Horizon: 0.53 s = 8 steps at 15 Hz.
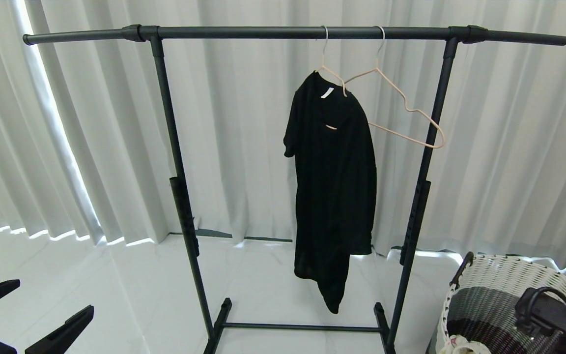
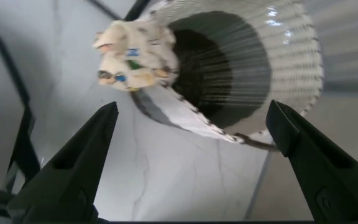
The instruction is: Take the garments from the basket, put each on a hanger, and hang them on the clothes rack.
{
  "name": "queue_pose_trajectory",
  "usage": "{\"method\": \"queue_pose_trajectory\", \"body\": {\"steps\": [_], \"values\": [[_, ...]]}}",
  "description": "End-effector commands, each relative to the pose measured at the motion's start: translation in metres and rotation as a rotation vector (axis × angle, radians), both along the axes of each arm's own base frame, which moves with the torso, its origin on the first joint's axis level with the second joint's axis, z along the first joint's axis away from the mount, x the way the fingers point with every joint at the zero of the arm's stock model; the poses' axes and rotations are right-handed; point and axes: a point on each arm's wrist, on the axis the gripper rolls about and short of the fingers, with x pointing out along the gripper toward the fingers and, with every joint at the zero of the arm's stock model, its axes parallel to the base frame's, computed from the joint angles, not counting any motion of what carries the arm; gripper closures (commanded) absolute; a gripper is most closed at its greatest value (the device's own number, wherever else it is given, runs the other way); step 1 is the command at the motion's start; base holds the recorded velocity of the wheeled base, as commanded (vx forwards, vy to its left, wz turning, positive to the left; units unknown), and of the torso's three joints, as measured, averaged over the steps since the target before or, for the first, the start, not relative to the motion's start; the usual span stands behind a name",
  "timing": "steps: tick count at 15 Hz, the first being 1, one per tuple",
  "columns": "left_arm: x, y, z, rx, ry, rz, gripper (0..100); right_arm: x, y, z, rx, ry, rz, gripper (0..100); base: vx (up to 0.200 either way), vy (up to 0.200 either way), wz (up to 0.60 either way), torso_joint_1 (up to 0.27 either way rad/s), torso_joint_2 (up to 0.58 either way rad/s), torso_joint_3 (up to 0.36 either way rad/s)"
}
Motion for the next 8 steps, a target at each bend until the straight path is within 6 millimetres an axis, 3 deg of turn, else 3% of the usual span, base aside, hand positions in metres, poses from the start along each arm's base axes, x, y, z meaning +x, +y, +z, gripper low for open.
{"method": "queue_pose_trajectory", "body": {"steps": [1,5,8], "values": [[0.000,0.000,-0.001,0.002,0.004,0.004,0,0.023,0.022,-0.032,-0.035,0.138,0.090,0,0.000,0.000,0.00,0.000,0.00,0.000],[-0.006,0.001,-0.002,0.001,-0.022,0.008,0,0.052,0.044,-0.076,-0.062,0.167,0.118,0,0.000,0.000,0.00,0.000,0.00,0.000],[-0.006,0.001,0.000,0.002,-0.029,0.008,0,0.070,0.032,-0.099,-0.135,0.159,-0.033,0,0.000,0.000,0.00,0.000,0.00,0.000]]}}
